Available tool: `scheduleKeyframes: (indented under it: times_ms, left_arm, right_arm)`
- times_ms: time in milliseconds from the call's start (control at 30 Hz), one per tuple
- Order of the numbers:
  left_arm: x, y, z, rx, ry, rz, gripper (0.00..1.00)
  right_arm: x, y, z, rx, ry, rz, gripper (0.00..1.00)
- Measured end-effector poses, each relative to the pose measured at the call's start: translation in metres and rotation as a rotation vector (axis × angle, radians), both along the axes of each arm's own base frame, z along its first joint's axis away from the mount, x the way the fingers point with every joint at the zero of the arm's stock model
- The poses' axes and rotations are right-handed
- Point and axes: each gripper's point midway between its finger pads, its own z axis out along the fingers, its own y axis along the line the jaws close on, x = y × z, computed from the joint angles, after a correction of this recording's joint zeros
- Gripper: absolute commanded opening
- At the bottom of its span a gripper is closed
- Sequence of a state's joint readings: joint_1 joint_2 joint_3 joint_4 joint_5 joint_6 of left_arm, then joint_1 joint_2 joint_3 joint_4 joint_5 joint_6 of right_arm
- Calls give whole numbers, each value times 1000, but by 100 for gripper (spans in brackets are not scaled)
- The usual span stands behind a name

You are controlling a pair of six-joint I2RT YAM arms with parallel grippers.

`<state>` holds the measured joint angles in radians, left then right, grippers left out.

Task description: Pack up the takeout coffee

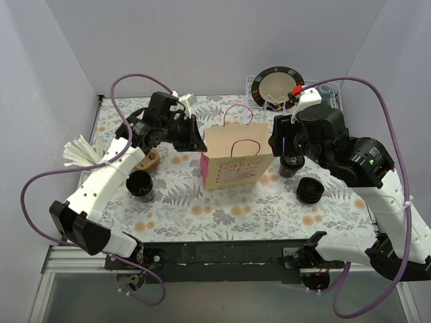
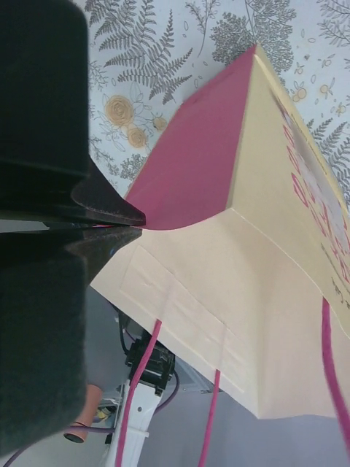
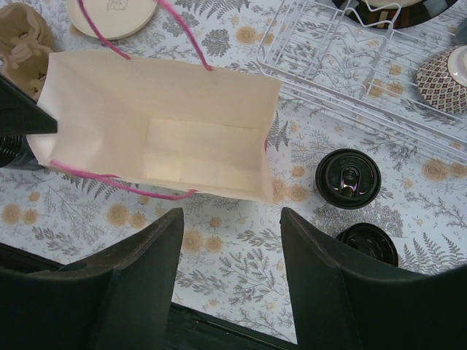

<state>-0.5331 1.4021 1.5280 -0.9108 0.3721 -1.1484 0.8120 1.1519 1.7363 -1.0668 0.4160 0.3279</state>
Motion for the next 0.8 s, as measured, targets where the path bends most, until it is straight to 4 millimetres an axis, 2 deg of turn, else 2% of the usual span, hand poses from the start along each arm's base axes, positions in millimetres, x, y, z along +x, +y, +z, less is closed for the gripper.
scheduleKeyframes:
  times_ms: [200, 367, 467, 500, 533, 567, 633, 700, 800]
  left_arm:
    - [1, -3, 22, 7, 7, -34, 0]
    - [-10, -1, 12, 30, 50, -68, 3]
    - [-14, 2, -2, 50, 89, -72, 17]
    - [-16, 3, -5, 56, 99, -73, 25]
    - [-17, 4, -8, 62, 109, -70, 27]
    - [-16, 5, -9, 69, 110, -64, 30]
    - [-14, 7, -9, 80, 102, -49, 44]
    - [-9, 12, -10, 103, 87, -16, 50]
    - [2, 19, -6, 130, 55, 54, 84]
  right_arm:
    - [0, 0, 0, -3, 0, 3, 63]
    - [1, 2, -4, -6, 6, 6, 63]
    - [1, 3, -5, -6, 9, 8, 63]
    - [1, 3, -5, -4, 8, 8, 63]
    - [1, 3, -4, -2, 7, 9, 63]
    - [1, 4, -4, 0, 7, 9, 63]
    - [1, 4, -4, 3, 8, 8, 63]
    - [1, 4, -4, 6, 9, 6, 63]
    - [1, 4, -4, 9, 9, 5, 63]
